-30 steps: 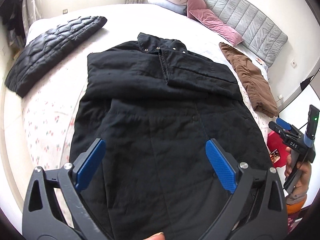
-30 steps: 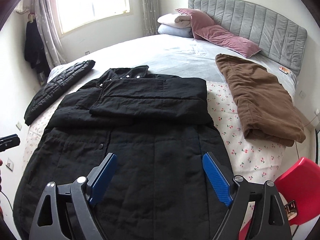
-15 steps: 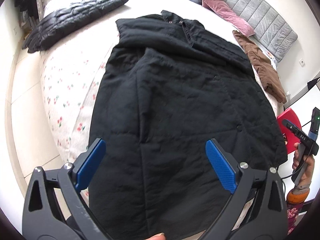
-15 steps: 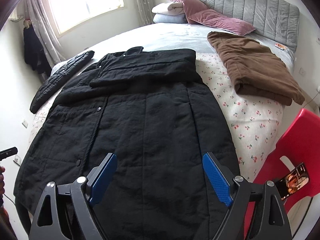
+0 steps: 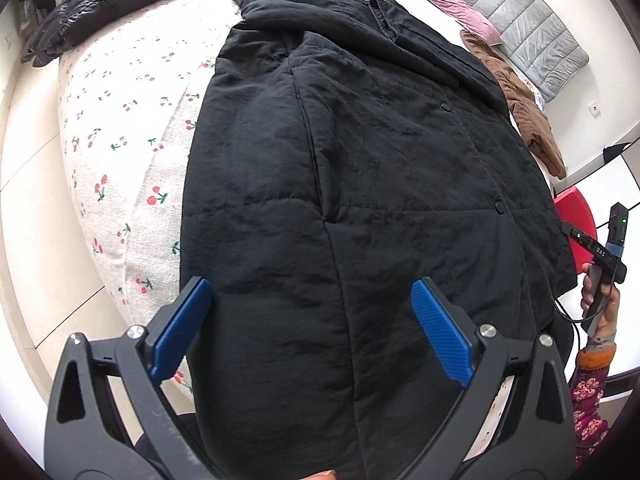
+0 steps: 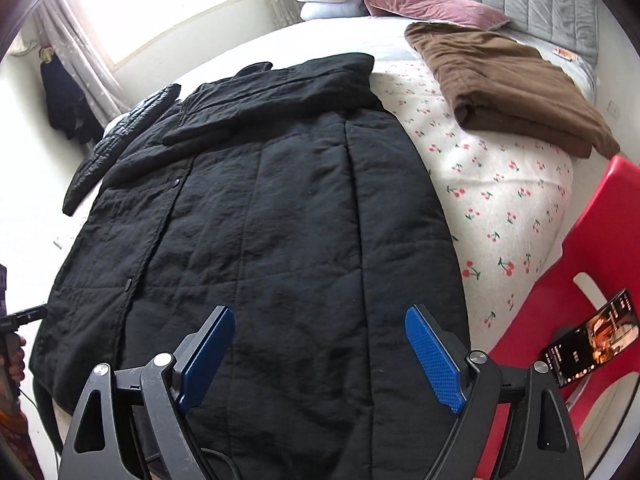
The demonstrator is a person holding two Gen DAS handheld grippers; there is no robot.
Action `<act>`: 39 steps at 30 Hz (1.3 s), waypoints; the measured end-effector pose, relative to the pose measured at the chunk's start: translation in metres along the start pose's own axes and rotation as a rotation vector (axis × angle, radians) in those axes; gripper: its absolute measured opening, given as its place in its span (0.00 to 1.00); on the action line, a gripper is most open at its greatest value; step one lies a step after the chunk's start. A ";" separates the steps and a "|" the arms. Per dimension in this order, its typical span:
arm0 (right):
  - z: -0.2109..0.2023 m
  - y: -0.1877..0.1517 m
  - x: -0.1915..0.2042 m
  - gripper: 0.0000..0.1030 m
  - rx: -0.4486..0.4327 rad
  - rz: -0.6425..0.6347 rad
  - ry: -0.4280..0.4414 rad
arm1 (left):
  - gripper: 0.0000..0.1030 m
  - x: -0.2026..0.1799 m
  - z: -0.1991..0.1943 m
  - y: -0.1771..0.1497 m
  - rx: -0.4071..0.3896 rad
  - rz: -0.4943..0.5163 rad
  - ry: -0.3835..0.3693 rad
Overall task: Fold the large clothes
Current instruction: 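Grasp the coat hem with both grippers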
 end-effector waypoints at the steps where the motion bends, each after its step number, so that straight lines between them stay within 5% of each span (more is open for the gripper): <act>1: 0.000 -0.001 -0.003 0.86 0.002 0.005 0.012 | 0.97 0.001 0.000 0.000 -0.002 0.003 -0.007; 8: -0.007 0.000 -0.020 0.86 0.013 0.019 0.089 | 0.97 0.020 -0.011 0.005 -0.031 -0.015 -0.012; 15: -0.007 0.005 -0.050 0.86 0.001 0.079 0.063 | 0.97 0.047 -0.003 -0.007 0.002 -0.113 -0.113; 21: 0.013 -0.017 -0.059 0.85 0.078 0.134 0.111 | 0.96 0.037 -0.007 -0.030 0.023 -0.073 -0.203; 28: 0.019 -0.045 -0.049 0.72 0.101 0.119 0.109 | 0.88 0.008 -0.014 -0.058 0.076 -0.032 -0.283; 33: 0.011 -0.057 -0.051 0.57 0.088 0.153 0.141 | 0.81 -0.013 -0.015 -0.068 0.094 0.012 -0.268; 36: 0.007 -0.062 -0.049 0.42 0.079 0.160 0.157 | 0.65 -0.016 -0.015 -0.066 0.086 0.008 -0.245; 38: 0.003 -0.063 -0.045 0.25 0.070 0.154 0.164 | 0.36 -0.016 -0.015 -0.064 0.079 -0.010 -0.245; 39: 0.001 -0.062 -0.043 0.23 0.061 0.148 0.158 | 0.31 -0.017 -0.015 -0.062 0.075 -0.027 -0.266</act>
Point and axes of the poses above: each gripper's, at about its wrist camera, not at the fingertips, and z roughly the way its jaws point, x to its left, y to its top, the point moved 5 cm from there along z, roughly the way its jaws point, and after that the axes turned 4 degrees about z, right-handed, at the moved point
